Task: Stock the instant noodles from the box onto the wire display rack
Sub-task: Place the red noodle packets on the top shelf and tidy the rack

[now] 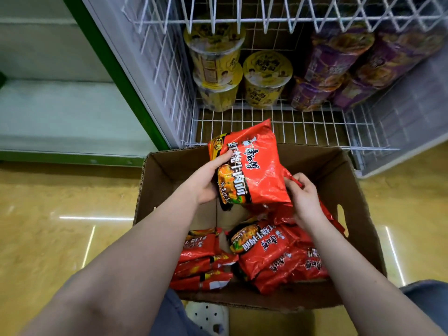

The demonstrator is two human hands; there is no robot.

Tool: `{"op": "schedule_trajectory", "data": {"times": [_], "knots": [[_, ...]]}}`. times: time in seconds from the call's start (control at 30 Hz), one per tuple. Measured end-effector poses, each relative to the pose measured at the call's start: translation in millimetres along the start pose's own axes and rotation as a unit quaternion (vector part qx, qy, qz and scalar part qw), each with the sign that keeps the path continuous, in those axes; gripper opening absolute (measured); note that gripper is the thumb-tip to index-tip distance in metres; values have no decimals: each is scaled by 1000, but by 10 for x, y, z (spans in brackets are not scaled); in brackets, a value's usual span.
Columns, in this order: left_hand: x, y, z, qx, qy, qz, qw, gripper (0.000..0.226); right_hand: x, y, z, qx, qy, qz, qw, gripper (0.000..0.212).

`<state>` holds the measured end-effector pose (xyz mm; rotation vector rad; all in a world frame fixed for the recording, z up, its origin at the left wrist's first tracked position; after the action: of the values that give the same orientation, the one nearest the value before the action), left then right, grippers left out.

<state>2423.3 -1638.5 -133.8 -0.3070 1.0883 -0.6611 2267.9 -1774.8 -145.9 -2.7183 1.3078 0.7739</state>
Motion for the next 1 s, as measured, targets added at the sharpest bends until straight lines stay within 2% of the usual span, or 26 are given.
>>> {"op": "schedule_trajectory", "data": {"times": [0.1,0.2,0.43,0.57,0.67,0.73,0.83,0.87,1.0], "knots": [[-77,-196,44,-2,-11,-13,1000,33,-116,132,-166,113,-18,18,993,34],[-133,-375,58,-10,-29,-25,999,41,-196,243,-364,173,-17,42,984,33],[-163,-539,11,-62,-76,-40,994,62,-271,255,-605,215,-16,36,976,31],[-152,-586,-36,-80,-76,-68,992,48,-265,194,-545,246,-13,34,969,37],[-112,-574,-59,-47,-76,-55,994,57,-234,133,-422,250,-23,21,968,39],[-66,-519,-96,-41,-64,-40,996,53,-219,92,-339,257,-45,4,965,33],[-18,-462,-155,-38,-46,-31,998,34,-208,42,-243,254,-71,-29,964,6],[-6,-457,-173,-36,-42,-29,998,31,-193,32,-219,252,-76,-40,964,9],[-54,-475,-207,-24,-34,-9,999,28,-235,-13,-224,264,-111,-82,955,51]]}}
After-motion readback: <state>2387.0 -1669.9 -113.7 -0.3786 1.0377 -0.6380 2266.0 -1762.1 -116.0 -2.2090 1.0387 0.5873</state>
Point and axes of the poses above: each hand's wrist, its own x-axis towards the middle knuckle, its own y-axis out of the back of the hand, z = x × y, the point moved 6 cm from there along x, towards the middle knuckle, and after that the axes turned 13 degrees about -x, right-handed, at the moved point
